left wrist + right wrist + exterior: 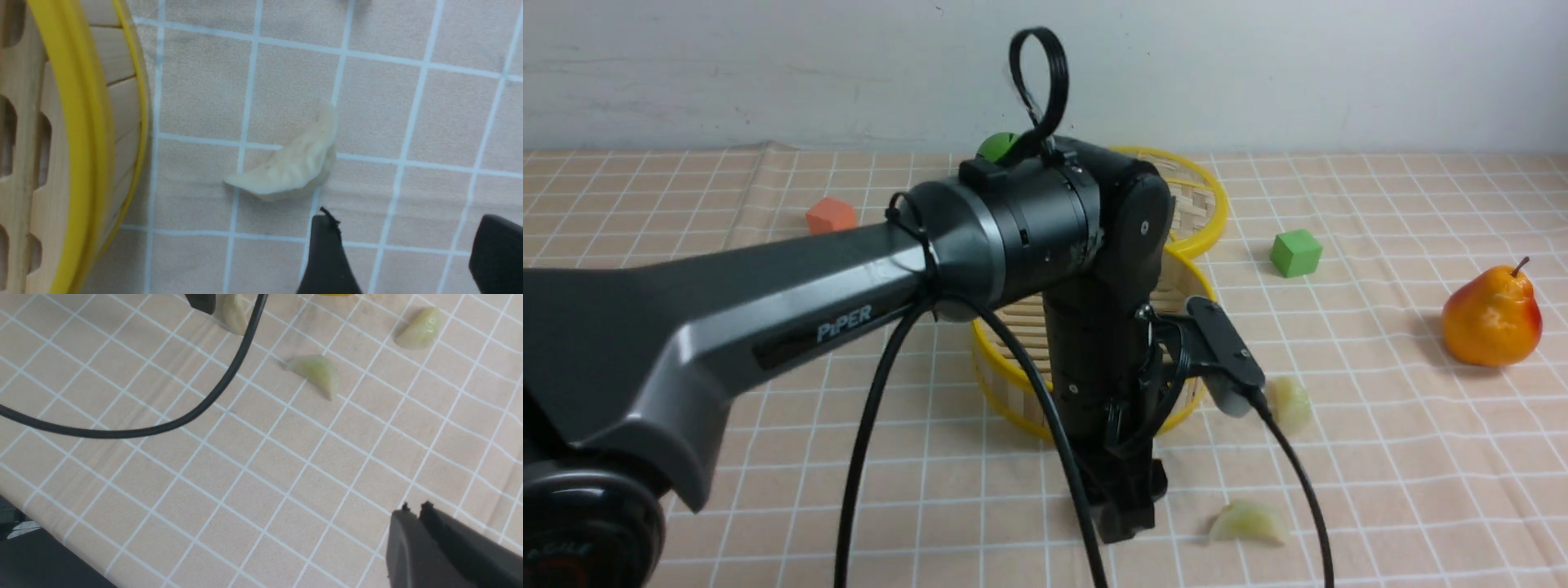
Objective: Put the dumplings into the steamer on the table with the brown tablecloth.
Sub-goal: 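Reach for and grasp a dumpling on the table with the left gripper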
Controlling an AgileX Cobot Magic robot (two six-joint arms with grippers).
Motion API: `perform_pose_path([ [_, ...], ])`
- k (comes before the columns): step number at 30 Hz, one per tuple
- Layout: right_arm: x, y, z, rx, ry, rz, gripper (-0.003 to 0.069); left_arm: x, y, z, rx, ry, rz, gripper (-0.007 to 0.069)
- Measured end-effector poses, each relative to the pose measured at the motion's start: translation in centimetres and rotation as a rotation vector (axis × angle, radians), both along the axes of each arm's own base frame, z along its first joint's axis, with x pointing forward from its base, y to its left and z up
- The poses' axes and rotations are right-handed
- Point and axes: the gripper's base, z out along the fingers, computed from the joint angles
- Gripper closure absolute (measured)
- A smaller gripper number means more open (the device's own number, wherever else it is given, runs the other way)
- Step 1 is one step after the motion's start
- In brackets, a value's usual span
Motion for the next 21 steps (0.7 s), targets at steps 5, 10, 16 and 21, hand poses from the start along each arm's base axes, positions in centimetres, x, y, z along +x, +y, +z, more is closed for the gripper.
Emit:
perform_pose_path([
  [5,-0.1,-0.1,-0.1,-0.008,0.014,0.001,0.0615,0.5,-0.4,-2.3,0.026,0.023,-0.018,0.0177],
  [10,-0.2,-0.1,-0.2,-0.018,0.030,0.001,0.0608,1.2,-0.9,-3.5,0.013,-0.021,-0.019,0.0179],
  [16,-0.3,-0.1,-0.3,-0.023,0.038,0.002,0.0601,1.9,-1.3,-4.8,0.007,-0.054,-0.019,0.0218],
  [21,-0.3,-0.2,-0.3,-0.025,0.049,0.003,0.0596,1.8,-1.0,-6.2,0.066,-0.010,-0.027,0.0322],
])
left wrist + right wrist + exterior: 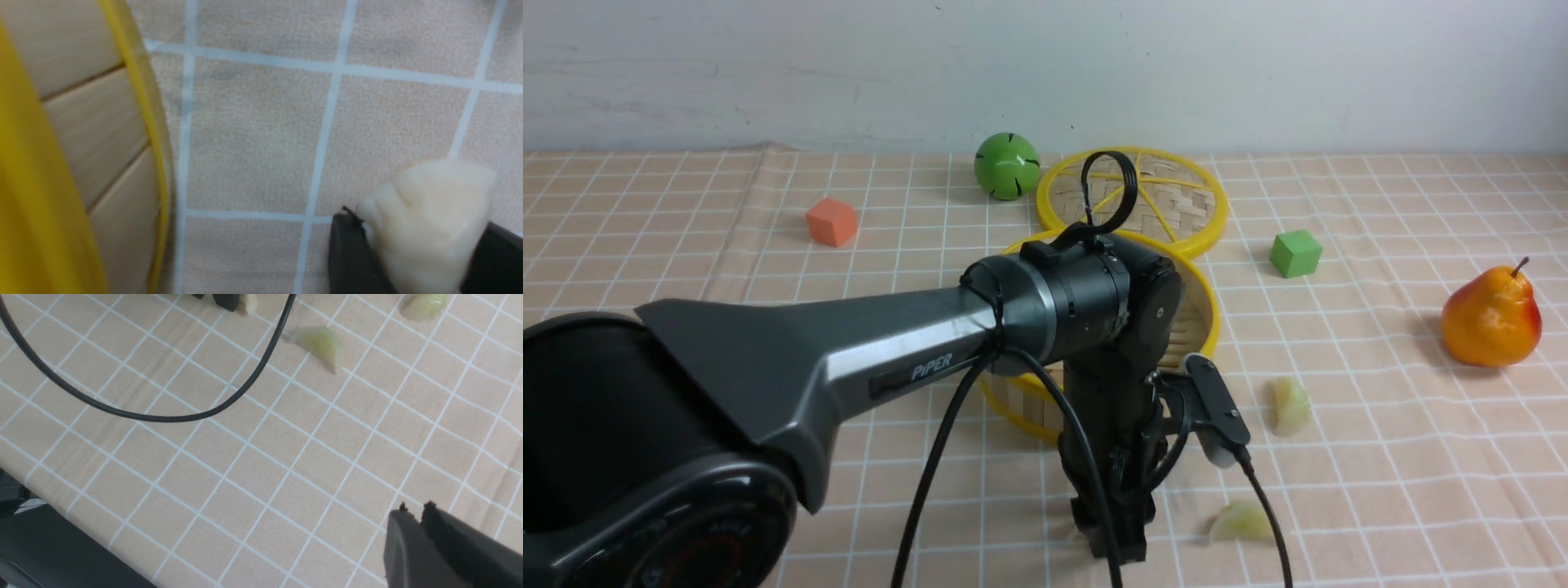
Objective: Put the dumplings into the steamer on the table with the brown tablecloth.
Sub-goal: 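Reach for and grasp a dumpling on the table with the left gripper, then place the dumpling into the bamboo steamer basket with the left gripper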
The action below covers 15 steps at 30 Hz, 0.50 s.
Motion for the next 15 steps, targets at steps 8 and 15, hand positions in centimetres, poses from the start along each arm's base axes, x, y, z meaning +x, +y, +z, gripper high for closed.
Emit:
perform_pose_path([
  [8,-0.1,0.1,0.0,0.012,0.009,0.005,0.0596,0.0,0.0,0.0,0.004,0.012,0.060,0.0367],
  [15,-0.1,0.1,0.0,0.014,0.011,0.006,0.0595,-0.3,0.2,1.5,0.010,0.045,0.183,0.0389],
])
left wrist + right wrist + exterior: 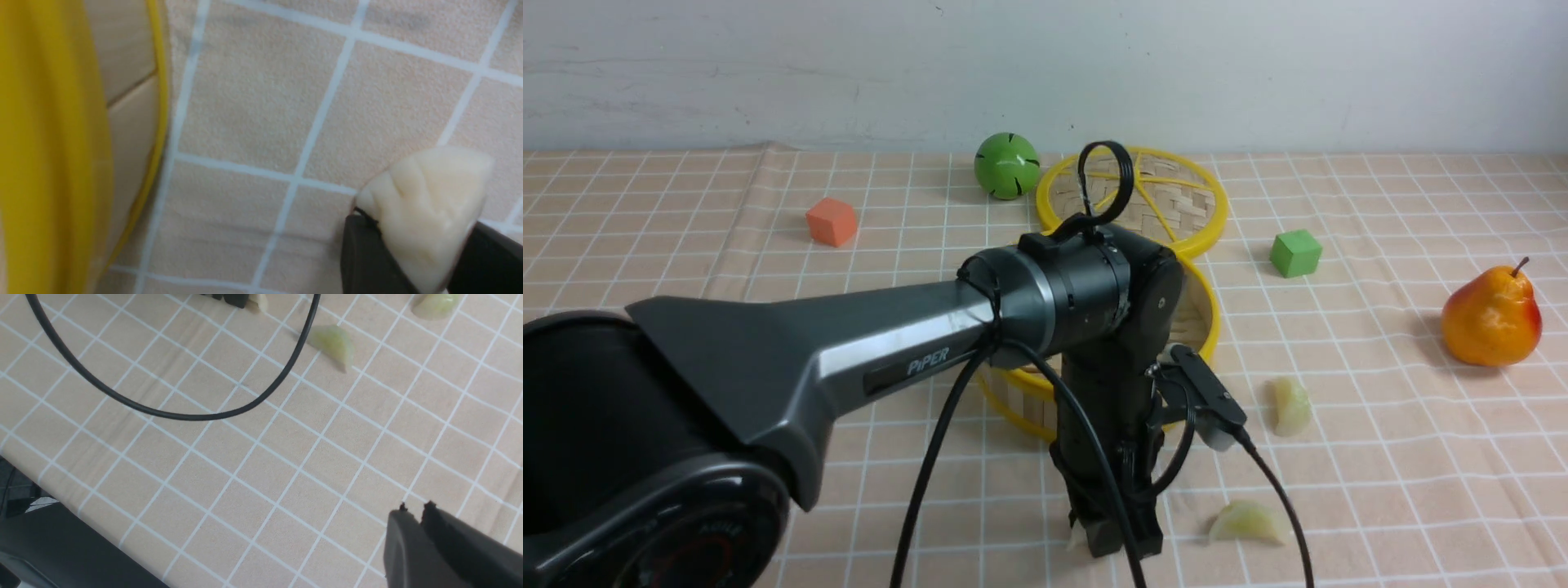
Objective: Put the dumplings into the steamer on the table with the brown tablecloth.
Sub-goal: 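Place the dumpling into the bamboo steamer basket with the left gripper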
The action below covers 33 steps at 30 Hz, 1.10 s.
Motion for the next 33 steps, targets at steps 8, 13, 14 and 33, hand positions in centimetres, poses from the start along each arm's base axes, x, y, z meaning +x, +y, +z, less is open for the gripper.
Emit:
perform_pose_path([
  [8,0.1,0.1,0.1,0.012,-0.018,-0.001,0.0585,0.5,0.1,9.3,-0.182,-0.146,0.159,0.0389],
  [13,0.3,0.2,0.3,0.030,-0.047,-0.003,0.0584,3.2,2.9,13.8,-0.292,-0.212,0.407,0.0389],
  [14,0.4,0.2,0.4,0.033,-0.052,-0.003,0.0584,3.9,3.7,13.9,-0.297,-0.211,0.463,0.0389],
  [33,2.4,2.0,-0.6,0.066,0.079,-0.030,0.0584,12.8,7.1,5.8,-0.375,-0.283,0.861,0.0389],
])
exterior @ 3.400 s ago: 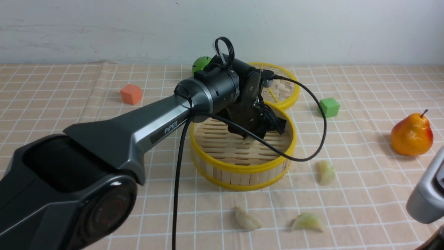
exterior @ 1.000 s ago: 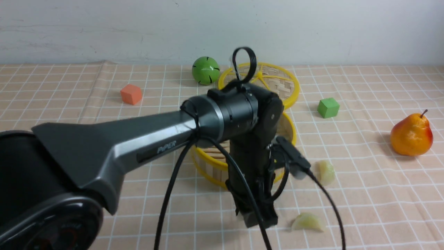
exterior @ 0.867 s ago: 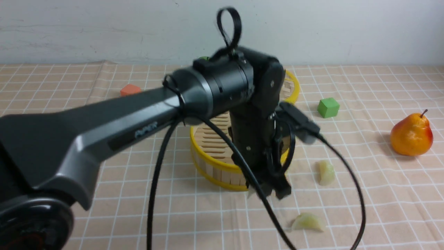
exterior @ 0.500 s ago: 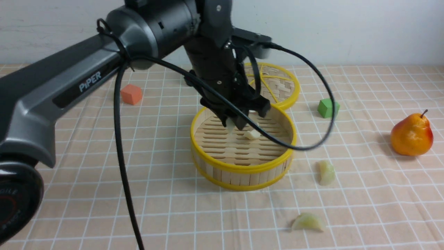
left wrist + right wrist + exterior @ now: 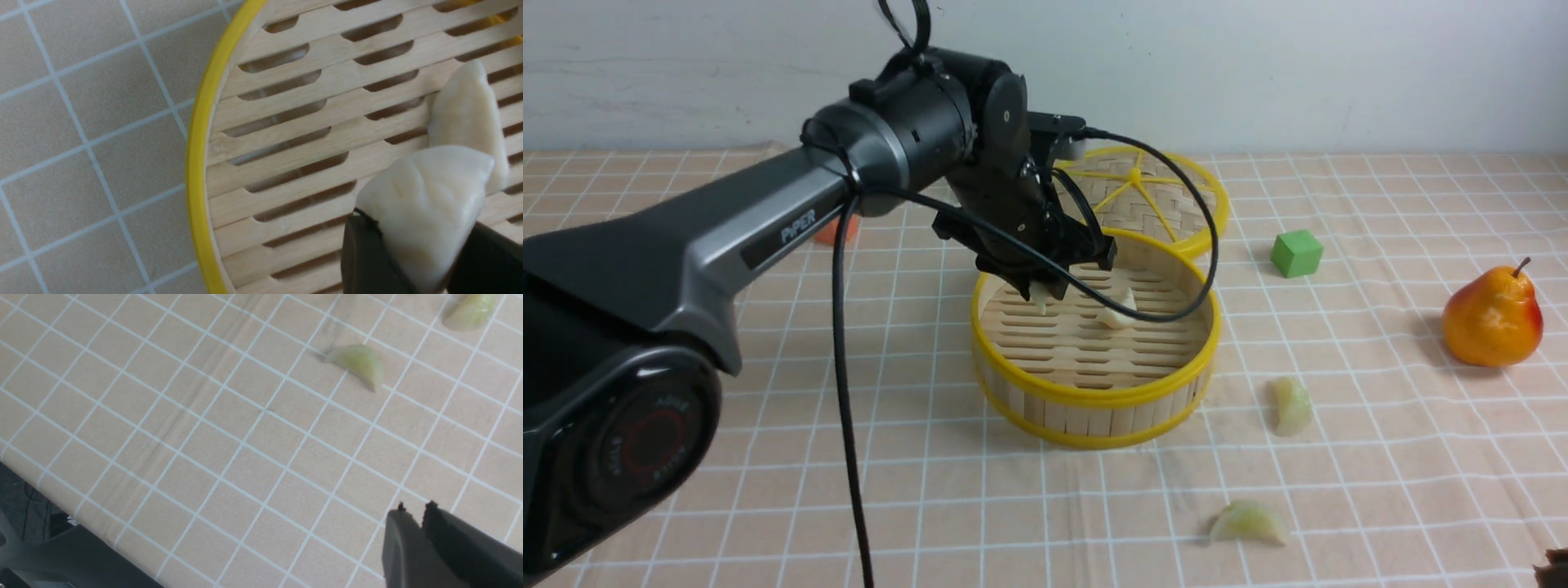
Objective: Put the dumplings into the steamer on the table with the brown tablecloth.
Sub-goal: 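Place the dumpling into the bamboo steamer basket with the left gripper, then reach for and grasp a dumpling lying on the table beside the steamer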
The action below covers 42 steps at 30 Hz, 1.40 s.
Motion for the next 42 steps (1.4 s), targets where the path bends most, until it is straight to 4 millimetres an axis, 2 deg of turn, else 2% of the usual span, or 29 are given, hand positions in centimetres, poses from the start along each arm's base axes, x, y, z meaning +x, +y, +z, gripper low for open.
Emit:
perform_pose_path([
  [7,2.1,1.2,-1.4,-0.049,0.094,-0.001,0.0580,0.9,-0.2,-2.4,0.025,-0.006,0.013,0.0383],
  [10,3.1,1.8,-2.2,-0.070,0.131,-0.003,0.0575,0.9,-0.2,-2.6,0.026,-0.003,0.015,0.0322],
  [12,4.4,2.5,-3.1,-0.094,0.169,-0.007,0.0566,0.9,-0.2,-2.1,0.026,-0.001,0.016,0.0218],
  [13,4.5,2.6,-3.2,-0.096,0.172,-0.007,0.0566,0.8,-0.2,-2.0,0.025,-0.002,0.016,0.0209],
  [14,5.2,2.9,-3.8,-0.118,0.190,-0.009,0.0559,0.7,-0.1,-1.3,0.029,0.005,0.016,0.0160],
  [16,6.4,3.5,-4.6,-0.151,0.228,-0.013,0.0538,0.2,0.2,0.8,0.041,0.015,0.015,0.0110],
  [18,8.1,3.8,-5.1,-0.161,0.252,-0.037,0.0499,-0.7,0.8,4.3,0.048,0.004,0.013,0.0089],
  [20,9.1,3.9,-5.3,-0.161,0.253,-0.048,0.0482,-1.3,1.1,6.0,0.049,-0.005,0.011,0.0090],
  [22,12.1,4.0,-5.8,-0.161,0.229,-0.073,0.0395,-3.0,2.1,10.5,0.038,-0.058,-0.004,0.0125],
  [23,12.4,4.1,-6.0,-0.164,0.230,-0.072,0.0388,-3.1,2.2,10.8,0.038,-0.061,-0.005,0.0130],
  [25,14.7,4.3,-6.9,-0.184,0.226,-0.063,0.0298,-4.7,3.1,14.0,0.024,-0.114,-0.009,0.0214],
  [26,14.9,4.4,-6.9,-0.185,0.224,-0.060,0.0298,-4.9,3.2,14.5,0.021,-0.124,-0.009,0.0223],
  [28,16.8,5.1,-8.5,-0.221,0.241,-0.016,0.0212,-6.5,4.1,16.9,0.003,-0.172,-0.006,0.0341],
  [29,16.9,5.1,-8.7,-0.225,0.240,-0.009,0.0200,-6.6,4.2,17.1,0.001,-0.176,-0.006,0.0363],
  [30,18.0,5.8,-9.9,-0.250,0.251,0.030,0.0165,-7.9,4.9,18.7,-0.011,-0.202,-0.007,0.0453],
  [31,18.5,6.2,-10.7,-0.263,0.254,0.054,0.0141,-8.6,5.3,19.4,-0.015,-0.214,-0.008,0.0510],
  [32,18.5,6.3,-10.6,-0.264,0.249,0.059,0.0138,-8.8,5.4,19.7,-0.016,-0.220,-0.008,0.0521],
  [33,19.4,7.0,-11.9,-0.285,0.250,0.100,0.0120,-10.0,6.1,20.4,-0.018,-0.227,-0.010,0.0613],
  [34,19.8,7.3,-12.5,-0.293,0.248,0.118,0.0113,-10.7,6.4,20.8,-0.017,-0.230,-0.012,0.0638],
  [38,21.2,8.3,-15.2,-0.326,0.247,0.176,0.0110,-14.1,8.2,21.6,-0.012,-0.221,-0.012,0.0638],
  [42,21.7,8.5,-17.1,-0.350,0.278,0.206,0.0141,-17.7,10.2,20.9,0.001,-0.178,-0.003,0.0638],
])
